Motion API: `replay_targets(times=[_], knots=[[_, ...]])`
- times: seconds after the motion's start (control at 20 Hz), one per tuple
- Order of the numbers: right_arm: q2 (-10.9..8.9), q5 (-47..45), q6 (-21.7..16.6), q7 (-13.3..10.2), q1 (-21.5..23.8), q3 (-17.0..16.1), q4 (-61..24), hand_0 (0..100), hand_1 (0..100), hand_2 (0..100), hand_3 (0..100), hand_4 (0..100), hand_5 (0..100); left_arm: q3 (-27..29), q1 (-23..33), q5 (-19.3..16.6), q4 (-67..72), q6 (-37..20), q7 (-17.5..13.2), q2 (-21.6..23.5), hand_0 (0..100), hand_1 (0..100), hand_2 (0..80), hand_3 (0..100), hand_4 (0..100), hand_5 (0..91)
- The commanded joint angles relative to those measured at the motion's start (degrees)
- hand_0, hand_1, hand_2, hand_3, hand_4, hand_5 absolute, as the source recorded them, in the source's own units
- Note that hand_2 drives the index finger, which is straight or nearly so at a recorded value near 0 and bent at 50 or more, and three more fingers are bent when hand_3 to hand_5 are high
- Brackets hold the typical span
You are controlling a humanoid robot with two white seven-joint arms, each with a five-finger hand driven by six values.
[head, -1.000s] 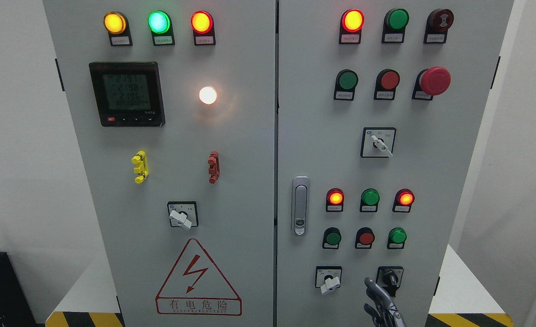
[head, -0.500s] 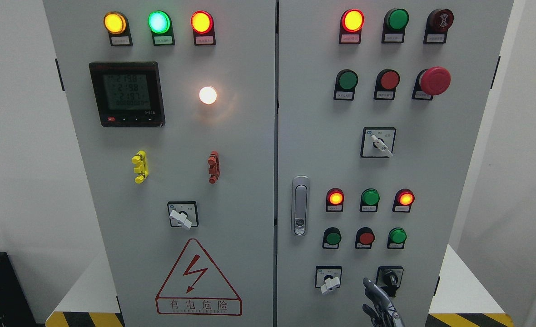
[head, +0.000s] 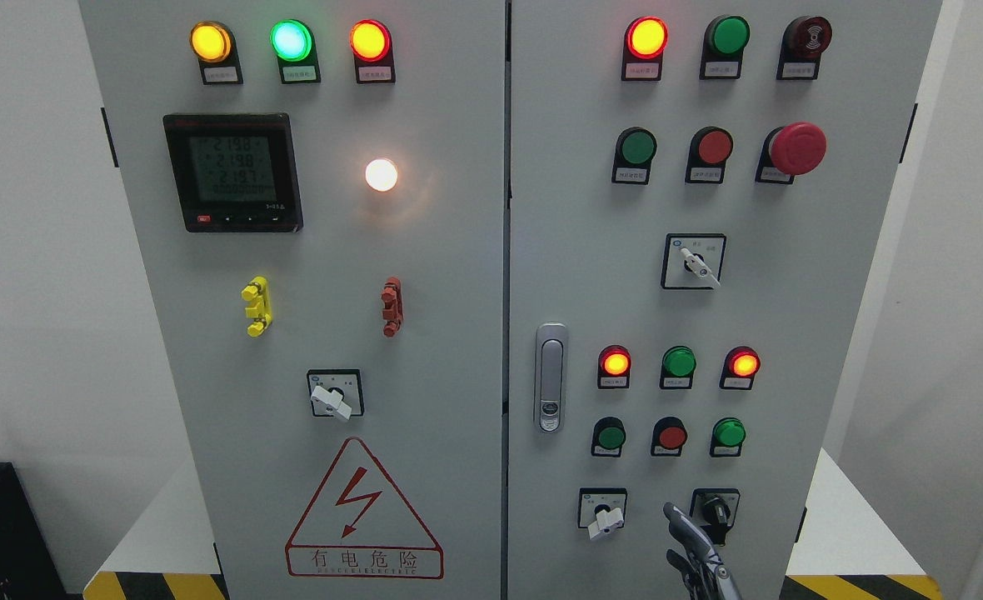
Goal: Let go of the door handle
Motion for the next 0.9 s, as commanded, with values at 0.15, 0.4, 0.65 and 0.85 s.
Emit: replay_targets(times=[0.15,0.4,0.65,0.85], knots=[[3.22,21.89,7.12,-3.08,-4.09,2.20,0.05,40,23,0,49,48,42,0.00,0.00,0.00,-0.01,-0.03,-0.05,0.00,0,0,3.1,17,13,0.0],[3.31,31.91,12.23,-6.42,-6.20,7.12,0.75,37,25,0,58,60,57,0.00,0.00,0.00,-0.01,0.06,-0.05,0.00,0,0,3.0,17,13,0.0],[3.57,45.28,12.58,-6.78,-6.82,10.29,2.07,34,23,0,71,74,72,0.00,0.00,0.00,0.08,-0.03,-0.05,0.00,0,0,3.1,17,13,0.0],[3.57,53.01,12.67,-6.78,-7.00,11.26,4.00,34,20,0,73,75,73,0.00,0.00,0.00,-0.01,0.06,-0.05,0.00,0,0,3.1,17,13,0.0]])
